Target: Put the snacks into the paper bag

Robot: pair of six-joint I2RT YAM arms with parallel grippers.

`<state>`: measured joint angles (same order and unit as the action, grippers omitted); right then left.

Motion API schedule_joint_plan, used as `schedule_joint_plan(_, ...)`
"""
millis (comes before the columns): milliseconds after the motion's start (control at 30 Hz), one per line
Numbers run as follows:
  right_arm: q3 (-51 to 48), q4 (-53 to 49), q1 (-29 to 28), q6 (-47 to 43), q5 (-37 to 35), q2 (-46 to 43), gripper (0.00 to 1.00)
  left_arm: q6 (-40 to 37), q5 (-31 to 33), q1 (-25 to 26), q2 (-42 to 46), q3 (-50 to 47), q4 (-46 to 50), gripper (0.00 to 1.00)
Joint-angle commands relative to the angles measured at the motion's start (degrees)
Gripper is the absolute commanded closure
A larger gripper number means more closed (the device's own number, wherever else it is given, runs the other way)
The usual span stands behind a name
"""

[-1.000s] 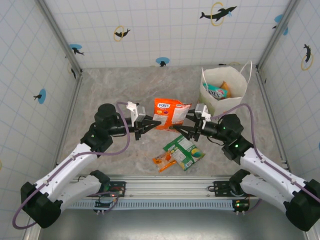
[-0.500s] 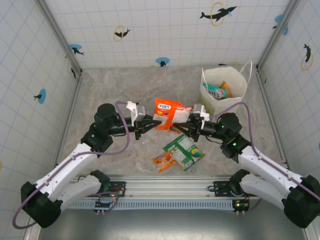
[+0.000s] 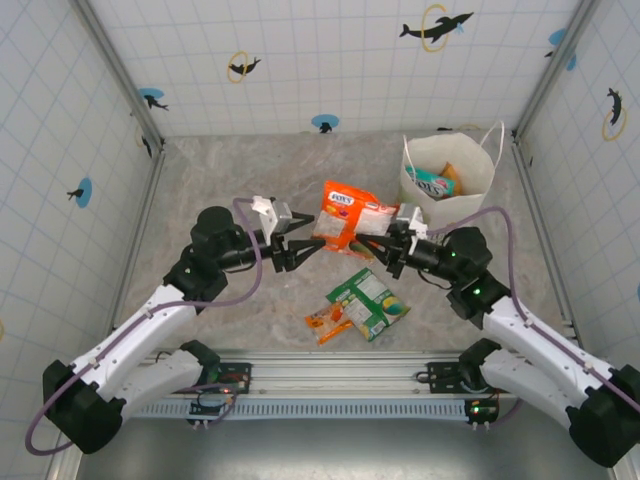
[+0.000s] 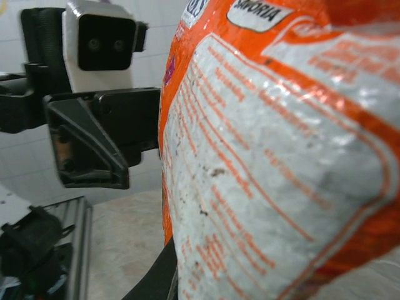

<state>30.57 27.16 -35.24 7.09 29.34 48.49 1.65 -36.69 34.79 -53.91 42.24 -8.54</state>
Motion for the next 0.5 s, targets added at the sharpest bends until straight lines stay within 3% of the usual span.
schedule_joint_plan(0,5.3,-2.4,3.0,-2.4,-6.8,-2.5,0.87,4.1,10.6,-0.1,-0.6,0.4,3.1,0.28)
schedule_joint_plan(67,8.3,-5.2,5.6,-3.0,-11.3,-2.7,0.86,6.1,14.7,-0.1,-1.0,0.1,3.8,0.26)
schedule_joint_plan(233,16.9,-9.4,14.4,-4.4,-13.9,-1.2,0.87,10.4,26.1,-0.1,-2.7,-0.3,7.0,0.22)
schedule_joint_plan(467,29.2,-15.3,28.1,-1.0,-8.4,5.8,0.85,13.1,29.6,-0.1,-5.3,0.8,8.9,0.2)
